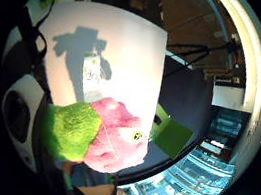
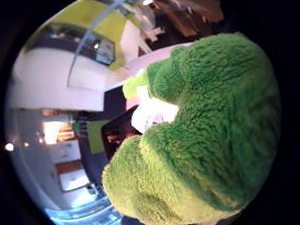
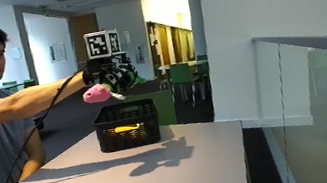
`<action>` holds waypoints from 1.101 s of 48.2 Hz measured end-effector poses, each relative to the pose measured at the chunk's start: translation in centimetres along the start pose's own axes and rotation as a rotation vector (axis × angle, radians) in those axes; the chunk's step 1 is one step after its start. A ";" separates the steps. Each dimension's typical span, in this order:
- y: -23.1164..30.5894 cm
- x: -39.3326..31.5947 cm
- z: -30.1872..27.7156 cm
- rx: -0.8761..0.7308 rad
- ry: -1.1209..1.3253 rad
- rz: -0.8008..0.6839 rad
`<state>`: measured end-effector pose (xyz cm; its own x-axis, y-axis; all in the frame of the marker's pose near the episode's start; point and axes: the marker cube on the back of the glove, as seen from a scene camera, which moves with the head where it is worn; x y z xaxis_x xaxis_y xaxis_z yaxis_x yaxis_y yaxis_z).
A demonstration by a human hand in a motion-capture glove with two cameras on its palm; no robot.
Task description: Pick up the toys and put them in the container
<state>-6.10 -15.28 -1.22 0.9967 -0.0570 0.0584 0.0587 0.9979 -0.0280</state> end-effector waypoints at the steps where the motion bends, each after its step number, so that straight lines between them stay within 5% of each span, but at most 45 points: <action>1: 0.3 -1.0 -0.3 0.007 -0.003 -0.011; 14: 4.0 -11.1 -1.7 0.043 -0.053 -0.117; 20: 7.0 -16.6 -0.4 0.061 -0.045 -0.344; 27: 8.9 -21.1 1.0 0.023 -0.100 -0.280; 31: 9.6 -21.4 2.4 0.013 0.027 -0.427; 36: 9.9 -22.4 3.4 -0.082 0.025 -0.343; 40: 10.2 -21.6 4.7 -0.106 0.189 -0.472; 46: 10.8 -23.8 3.6 -0.137 -0.107 -0.349; 53: 10.0 -19.7 2.3 -0.017 0.049 -0.464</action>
<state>-25.28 -4.09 -0.38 0.8662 -0.4993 0.0216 0.4997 0.8658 -0.0266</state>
